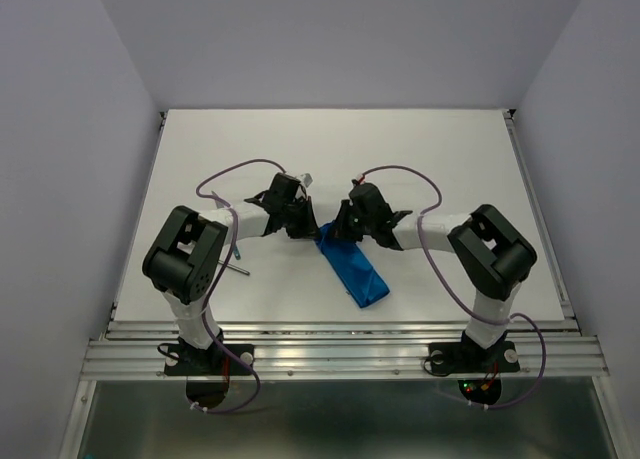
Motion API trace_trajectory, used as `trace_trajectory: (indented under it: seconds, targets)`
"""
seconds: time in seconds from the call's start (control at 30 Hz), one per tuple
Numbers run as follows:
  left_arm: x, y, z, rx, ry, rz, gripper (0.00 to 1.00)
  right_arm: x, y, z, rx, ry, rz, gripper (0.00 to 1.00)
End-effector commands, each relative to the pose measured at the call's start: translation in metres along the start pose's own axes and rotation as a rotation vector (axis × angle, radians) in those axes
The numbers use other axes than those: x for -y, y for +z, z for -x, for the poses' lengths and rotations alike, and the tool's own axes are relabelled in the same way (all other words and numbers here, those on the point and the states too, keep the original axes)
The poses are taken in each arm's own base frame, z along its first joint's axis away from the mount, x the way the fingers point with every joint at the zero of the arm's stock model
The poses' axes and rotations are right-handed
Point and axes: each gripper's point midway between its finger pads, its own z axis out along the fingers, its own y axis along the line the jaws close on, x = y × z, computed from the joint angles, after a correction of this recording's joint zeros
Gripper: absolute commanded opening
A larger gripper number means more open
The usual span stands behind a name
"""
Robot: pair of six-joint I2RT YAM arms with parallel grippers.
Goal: Fold the napkin into a case and place the utensils inside
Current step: Grasp the top corner of the smaller rectangle folded napkin from the folded napkin.
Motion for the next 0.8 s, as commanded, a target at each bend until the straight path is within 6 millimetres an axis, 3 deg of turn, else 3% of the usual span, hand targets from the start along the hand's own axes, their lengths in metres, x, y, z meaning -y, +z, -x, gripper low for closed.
trace_trajectory:
  seconds: [0.0,0.17,0.33,0.47,0.57,0.63,0.77]
  targets:
    - [0.001,0.0,0.0,0.007,-0.01,0.02,0.01,-0.024,-0.038,0.019,0.057,-0.081,0.04,0.08]
    - [0.007,-0.004,0.002,0.011,-0.017,-0.001,0.01,-0.012,-0.068,0.013,0.066,-0.117,-0.009,0.08]
    - [0.014,-0.009,0.007,0.016,-0.021,-0.017,0.01,0.009,-0.082,-0.002,0.038,-0.13,-0.07,0.08]
    - [0.021,-0.012,0.011,0.021,-0.019,-0.033,0.01,0.024,-0.079,-0.017,0.0,-0.126,-0.084,0.08]
    - [0.023,-0.013,0.012,0.019,-0.02,-0.038,0.01,0.029,-0.068,-0.029,-0.024,-0.131,-0.071,0.08]
    - [0.025,-0.014,0.012,0.014,-0.024,-0.048,0.01,0.043,-0.06,-0.038,-0.049,-0.125,-0.101,0.08]
    - [0.04,-0.027,0.017,0.031,-0.017,-0.098,0.01,0.054,-0.055,-0.045,-0.064,-0.117,-0.126,0.07]
